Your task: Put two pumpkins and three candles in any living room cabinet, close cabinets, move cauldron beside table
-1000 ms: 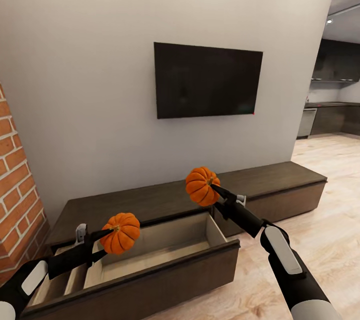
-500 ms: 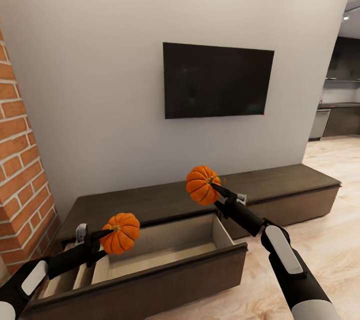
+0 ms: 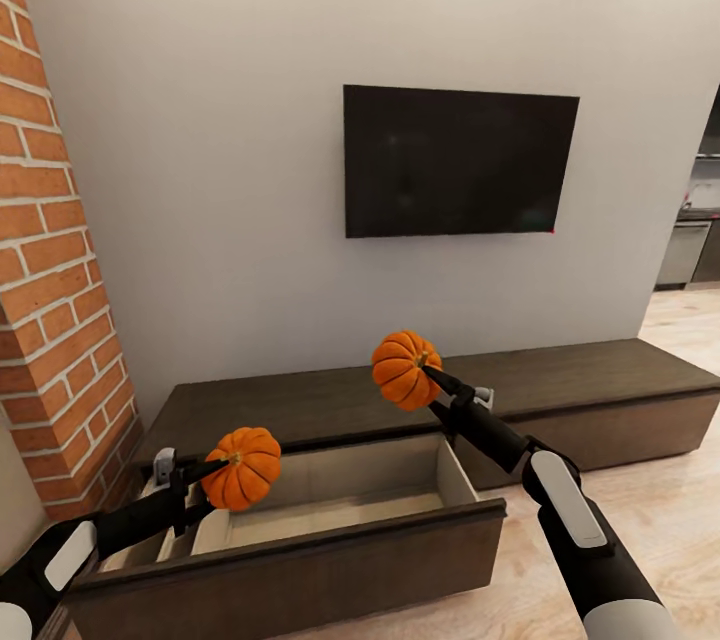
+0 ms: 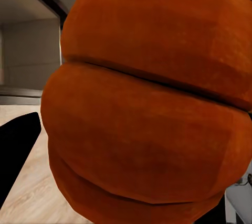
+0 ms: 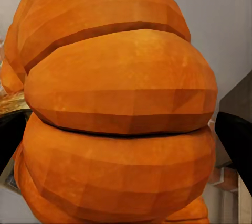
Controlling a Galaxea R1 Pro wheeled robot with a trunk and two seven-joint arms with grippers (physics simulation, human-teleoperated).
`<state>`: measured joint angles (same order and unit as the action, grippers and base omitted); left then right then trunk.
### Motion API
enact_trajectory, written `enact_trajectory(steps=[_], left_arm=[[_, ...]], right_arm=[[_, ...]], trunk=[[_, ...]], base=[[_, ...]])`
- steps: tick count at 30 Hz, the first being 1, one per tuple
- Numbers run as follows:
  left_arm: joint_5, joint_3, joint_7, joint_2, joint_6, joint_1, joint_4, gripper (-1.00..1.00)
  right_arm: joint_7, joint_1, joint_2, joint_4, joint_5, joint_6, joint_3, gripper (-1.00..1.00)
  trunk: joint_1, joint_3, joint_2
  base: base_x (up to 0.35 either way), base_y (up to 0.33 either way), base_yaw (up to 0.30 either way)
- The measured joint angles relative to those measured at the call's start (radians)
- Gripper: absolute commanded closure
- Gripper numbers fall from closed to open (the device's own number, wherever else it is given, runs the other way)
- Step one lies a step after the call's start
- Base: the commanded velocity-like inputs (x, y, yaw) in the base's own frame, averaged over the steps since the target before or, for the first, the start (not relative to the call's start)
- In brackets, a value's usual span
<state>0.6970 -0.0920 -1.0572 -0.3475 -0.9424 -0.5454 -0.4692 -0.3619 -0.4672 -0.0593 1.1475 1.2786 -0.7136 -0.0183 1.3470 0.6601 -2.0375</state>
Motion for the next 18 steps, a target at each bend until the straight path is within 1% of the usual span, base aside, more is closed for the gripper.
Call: enact_trajectory(steps=[6, 8, 10, 13, 15, 16, 17, 18], left_arm=[[-0.002, -0.002, 0.002, 0.001, -0.001, 0.0, 0.001, 1.0], [-0.005, 0.0, 0.004, 0.002, 0.0, 0.0, 0.001, 1.0], [-0.006, 0.003, 0.004, 0.004, 0.0, 0.0, 0.001, 1.0], [0.0, -0.001, 0.001, -0.001, -0.001, 0.0, 0.001, 1.0], [0.002, -0.003, -0.001, -0.003, -0.002, 0.0, 0.001, 1.0], [0.003, -0.004, -0.002, -0.005, -0.002, 0.0, 0.002, 1.0], [0.003, -0.004, -0.002, -0.005, -0.002, 0.0, 0.002, 1.0], [0.003, -0.004, -0.002, -0.004, -0.002, 0.0, 0.002, 1.0]], right_arm=[[0.006, 0.0, 0.001, -0.009, -0.006, 0.003, 0.004, 1.0], [0.015, 0.0, 0.002, -0.033, -0.027, 0.018, 0.007, 1.0], [0.026, 0.0, 0.002, -0.058, -0.064, 0.026, 0.012, 1.0], [0.042, 0.0, 0.002, -0.094, -0.082, 0.026, 0.016, 1.0], [0.082, 0.0, 0.003, -0.128, -0.101, 0.025, 0.029, 1.0], [0.114, 0.001, 0.004, -0.141, -0.098, 0.024, 0.049, 1.0], [0.129, 0.001, 0.005, -0.149, -0.103, 0.025, 0.065, 1.0], [0.138, 0.0, 0.008, -0.153, -0.093, 0.024, 0.083, 1.0]], trunk=[[0.0, 0.0, 0.0], [0.0, 0.0, 0.0], [0.0, 0.0, 0.0], [0.0, 0.0, 0.0], [0.0, 0.0, 0.0], [0.0, 0.0, 0.0], [0.0, 0.0, 0.0], [0.0, 0.0, 0.0]], base=[[0.031, -0.015, 0.001], [0.189, -0.002, 0.0], [0.259, -0.001, 0.0], [0.114, 0.0, 0.0], [0.037, 0.0, 0.0], [0.066, 0.0, 0.0], [0.122, 0.0, 0.0], [0.188, 0.0, 0.0]])
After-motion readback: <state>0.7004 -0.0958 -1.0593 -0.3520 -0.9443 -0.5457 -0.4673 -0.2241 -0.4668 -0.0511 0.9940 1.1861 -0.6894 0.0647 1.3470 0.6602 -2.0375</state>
